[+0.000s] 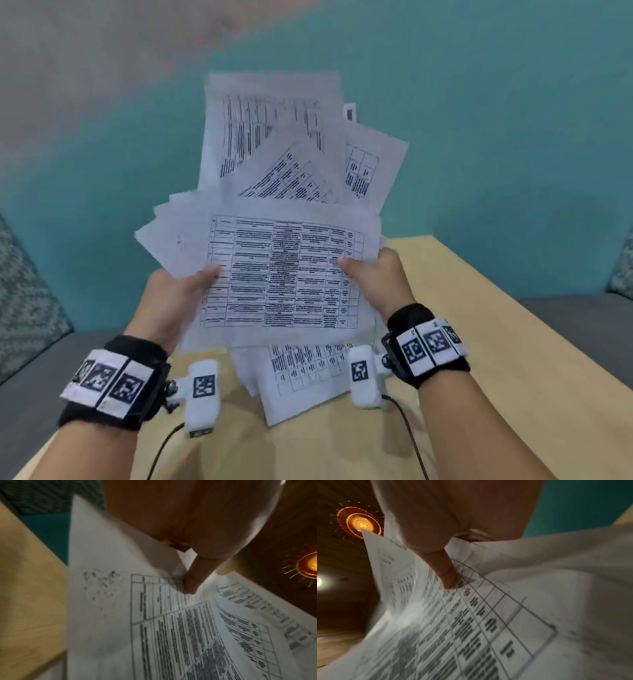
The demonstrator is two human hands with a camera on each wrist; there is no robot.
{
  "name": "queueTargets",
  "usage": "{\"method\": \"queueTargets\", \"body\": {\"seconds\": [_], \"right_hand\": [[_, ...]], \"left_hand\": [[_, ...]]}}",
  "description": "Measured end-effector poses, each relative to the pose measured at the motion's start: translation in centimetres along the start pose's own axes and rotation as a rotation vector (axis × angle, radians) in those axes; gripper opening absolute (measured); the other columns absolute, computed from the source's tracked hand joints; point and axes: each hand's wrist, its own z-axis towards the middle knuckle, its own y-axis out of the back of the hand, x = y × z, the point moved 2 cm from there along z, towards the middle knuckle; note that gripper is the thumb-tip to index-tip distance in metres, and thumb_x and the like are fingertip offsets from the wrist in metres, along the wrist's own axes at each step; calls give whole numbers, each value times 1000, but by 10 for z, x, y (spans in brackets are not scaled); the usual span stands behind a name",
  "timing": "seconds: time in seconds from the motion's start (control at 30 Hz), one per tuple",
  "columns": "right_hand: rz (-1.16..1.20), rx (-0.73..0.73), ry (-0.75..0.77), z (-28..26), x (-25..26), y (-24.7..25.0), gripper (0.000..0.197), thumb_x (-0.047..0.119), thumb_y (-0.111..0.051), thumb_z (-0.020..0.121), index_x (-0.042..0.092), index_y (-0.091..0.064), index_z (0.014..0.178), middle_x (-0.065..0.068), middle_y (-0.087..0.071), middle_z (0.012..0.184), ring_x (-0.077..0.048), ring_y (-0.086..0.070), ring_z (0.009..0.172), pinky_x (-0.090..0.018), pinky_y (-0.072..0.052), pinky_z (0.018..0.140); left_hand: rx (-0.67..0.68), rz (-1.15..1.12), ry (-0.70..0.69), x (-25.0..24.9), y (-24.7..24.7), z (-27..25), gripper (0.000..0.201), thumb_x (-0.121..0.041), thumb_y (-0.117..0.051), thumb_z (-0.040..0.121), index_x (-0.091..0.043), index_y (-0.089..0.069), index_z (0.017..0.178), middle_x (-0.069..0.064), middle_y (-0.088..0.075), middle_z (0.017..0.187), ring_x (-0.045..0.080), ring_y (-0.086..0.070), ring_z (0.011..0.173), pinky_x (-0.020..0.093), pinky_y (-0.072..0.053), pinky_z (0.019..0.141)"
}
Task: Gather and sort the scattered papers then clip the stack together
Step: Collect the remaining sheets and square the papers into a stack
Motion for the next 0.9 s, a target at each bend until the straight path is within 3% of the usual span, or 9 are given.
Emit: {"method": "queueTargets", "body": {"seconds": [0.07, 0.17, 0.23, 0.3, 0.43, 0.57, 0.73, 0.8, 0.9], "right_hand": [[48, -43, 31, -4, 9, 4, 19, 25, -72, 92, 14, -58, 99, 0, -65, 98, -20, -62, 95, -25, -47, 77], [141, -40, 40, -10, 17, 8, 35, 20, -68, 96, 26, -40, 75, 15, -48, 79, 2, -47, 69, -13, -39, 59], [153, -46, 25, -6, 11, 9, 30, 19, -71, 93, 27, -44, 83, 15, -52, 84, -1, -53, 74, -13, -42, 63], [114, -94, -10, 5, -6, 10, 24, 18, -76, 88, 19, -53, 95, 9, -60, 89, -11, -62, 85, -23, -45, 68], [77, -131, -47, 10, -31, 6, 41, 12, -80, 79, 5, -63, 115, -3, -74, 102, -21, -70, 94, -36, -56, 88], [137, -132, -99, 11, -44, 9, 28, 4, -78, 79, 10, -68, 105, -1, -76, 99, -15, -71, 89, -26, -53, 70], [193, -97, -132, 11, -51, 9, 26, 3, -77, 83, 9, -70, 107, -5, -78, 101, -19, -75, 90, -28, -56, 68], [191, -99, -132, 13, -53, 9, 31, 7, -79, 82, 8, -68, 111, -5, -78, 104, -20, -74, 93, -30, -56, 72], [187, -93, -98, 12, -50, 10, 28, 5, -77, 84, 9, -67, 110, -2, -76, 102, -14, -72, 89, -24, -53, 67]], "left_hand": [[-25, -16, -88, -11, -9, 7, 12, -7, -71, 94, -8, -75, 105, -2, -83, 103, 14, -78, 100, 39, -53, 103], [-28, -59, -172, -14, -20, 19, 34, -4, -72, 93, -8, -70, 127, 5, -77, 122, 22, -72, 118, 40, -51, 106], [-16, -78, -149, -5, -27, 24, 41, -5, -74, 92, -8, -67, 133, 6, -76, 127, 24, -71, 119, 42, -52, 107], [1, -80, -97, 8, -32, 26, 41, -8, -77, 90, -8, -69, 130, 6, -77, 124, 25, -72, 117, 46, -53, 107], [28, 35, -25, 34, -35, 25, 29, 6, -69, 92, -16, -74, 110, -8, -81, 103, 13, -77, 99, 40, -58, 97], [58, 69, 22, 45, -37, 25, 37, 15, -66, 89, -18, -75, 103, -11, -82, 95, 11, -77, 93, 34, -58, 88], [71, 31, 20, 45, -43, 20, 24, -4, -68, 97, -27, -72, 106, -17, -80, 98, -1, -75, 93, 21, -52, 82], [58, -17, 3, 42, -40, 22, 21, -18, -67, 100, -23, -72, 120, -12, -80, 113, 6, -75, 106, 28, -54, 93], [-9, -210, 34, 38, -36, 24, 49, -48, -58, 102, -17, -63, 139, 1, -74, 132, 22, -68, 125, 46, -50, 109]]}}
